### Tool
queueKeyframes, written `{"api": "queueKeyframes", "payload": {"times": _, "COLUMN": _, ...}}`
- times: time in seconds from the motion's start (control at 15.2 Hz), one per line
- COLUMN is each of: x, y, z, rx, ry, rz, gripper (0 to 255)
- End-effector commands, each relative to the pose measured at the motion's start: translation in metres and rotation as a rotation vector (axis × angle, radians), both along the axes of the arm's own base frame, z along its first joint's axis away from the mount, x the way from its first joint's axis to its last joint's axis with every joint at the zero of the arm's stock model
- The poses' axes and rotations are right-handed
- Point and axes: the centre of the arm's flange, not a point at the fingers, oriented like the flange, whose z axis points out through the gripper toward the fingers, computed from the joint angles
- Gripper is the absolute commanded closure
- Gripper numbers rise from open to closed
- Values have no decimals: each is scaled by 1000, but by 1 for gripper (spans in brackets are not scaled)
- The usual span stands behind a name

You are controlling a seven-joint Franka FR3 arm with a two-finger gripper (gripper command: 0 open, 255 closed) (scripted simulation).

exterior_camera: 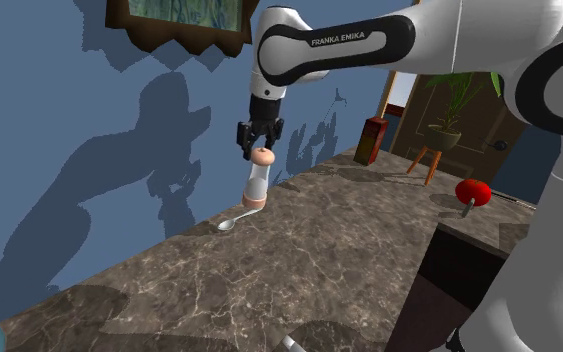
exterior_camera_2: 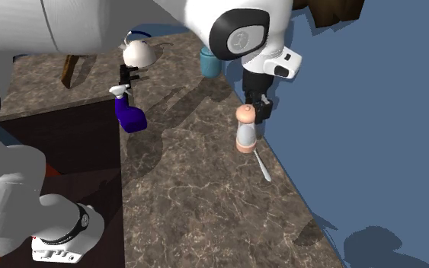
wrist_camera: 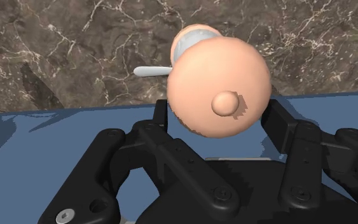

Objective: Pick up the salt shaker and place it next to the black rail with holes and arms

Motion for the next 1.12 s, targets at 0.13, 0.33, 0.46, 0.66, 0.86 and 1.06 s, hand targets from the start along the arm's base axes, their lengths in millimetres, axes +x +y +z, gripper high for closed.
{"api": "queueKeyframes", "payload": {"times": 0.13, "x": 0, "y": 0, "z": 22, "rx": 0, "ry": 0, "rz": 0, "gripper": 255}}
{"api": "queueKeyframes", "payload": {"times": 0.33, "x": 0, "y": 0, "z": 38, "rx": 0, "ry": 0, "rz": 0, "gripper": 255}}
{"api": "queueKeyframes", "payload": {"times": 0.46, "x": 0, "y": 0, "z": 48, "rx": 0, "ry": 0, "rz": 0, "gripper": 255}}
{"api": "queueKeyframes", "payload": {"times": 0.66, "x": 0, "y": 0, "z": 64, "rx": 0, "ry": 0, "rz": 0, "gripper": 255}}
{"api": "queueKeyframes", "payload": {"times": 0.86, "x": 0, "y": 0, "z": 80, "rx": 0, "ry": 0, "rz": 0, "gripper": 255}}
{"api": "queueKeyframes", "payload": {"times": 1.06, "x": 0, "y": 0, "z": 96, "rx": 0, "ry": 0, "rz": 0, "gripper": 255}}
